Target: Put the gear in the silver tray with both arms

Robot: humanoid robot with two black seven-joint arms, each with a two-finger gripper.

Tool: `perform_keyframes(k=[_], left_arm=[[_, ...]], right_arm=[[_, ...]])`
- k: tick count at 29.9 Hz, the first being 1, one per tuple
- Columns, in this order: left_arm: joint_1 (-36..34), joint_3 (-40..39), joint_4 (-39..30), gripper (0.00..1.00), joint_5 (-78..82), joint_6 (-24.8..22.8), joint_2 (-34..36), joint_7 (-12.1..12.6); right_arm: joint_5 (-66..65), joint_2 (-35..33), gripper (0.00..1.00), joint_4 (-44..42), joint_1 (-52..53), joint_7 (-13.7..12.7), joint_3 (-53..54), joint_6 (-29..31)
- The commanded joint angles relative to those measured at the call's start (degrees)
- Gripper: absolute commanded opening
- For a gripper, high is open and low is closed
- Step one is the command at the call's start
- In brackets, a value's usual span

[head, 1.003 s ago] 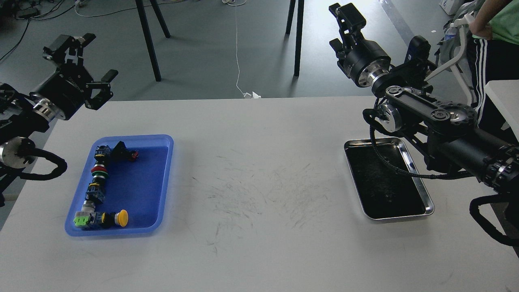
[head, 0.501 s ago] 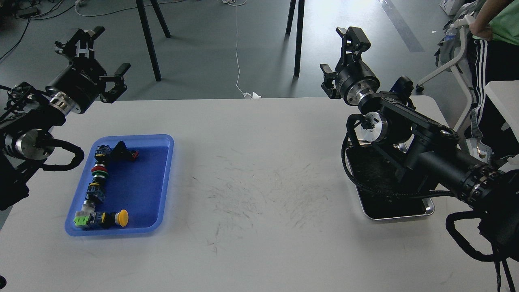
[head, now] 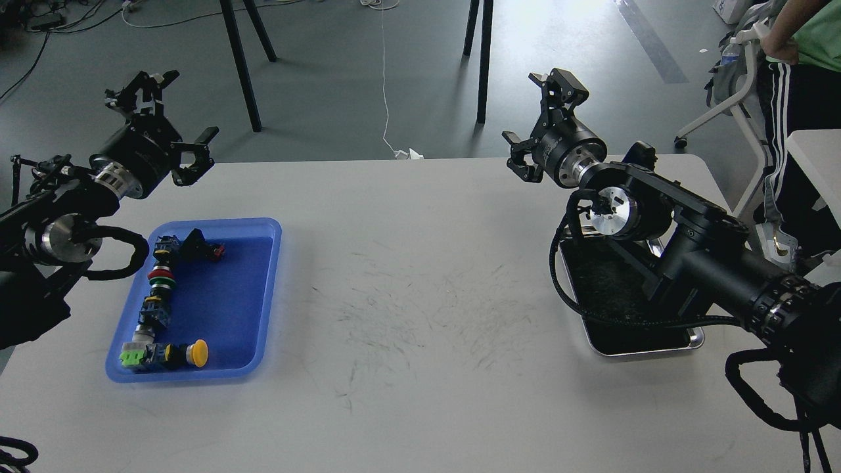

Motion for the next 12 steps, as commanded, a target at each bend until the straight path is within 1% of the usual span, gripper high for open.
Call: perform_keyframes(k=[1,9,12], left_arm=[[0.0,0.8,1.0,0.99,0.1,0.0,0.0,0.0],[-0.2,1.9,1.4,0.99,0.9,0.0,0.7,0.1],[-0.3,3.7,1.0,0.99,0.9,0.0,0.9,0.0]], right_arm=[[-0.1,0.1,0.99,-0.1,-0.1,0.2,0.0,0.0],[-0.2,0.0,0.99,0.8,0.3,0.2,0.0,0.0],[-0.2,0.0,0.99,1.0,0.6,0.7,0.2,0.0]])
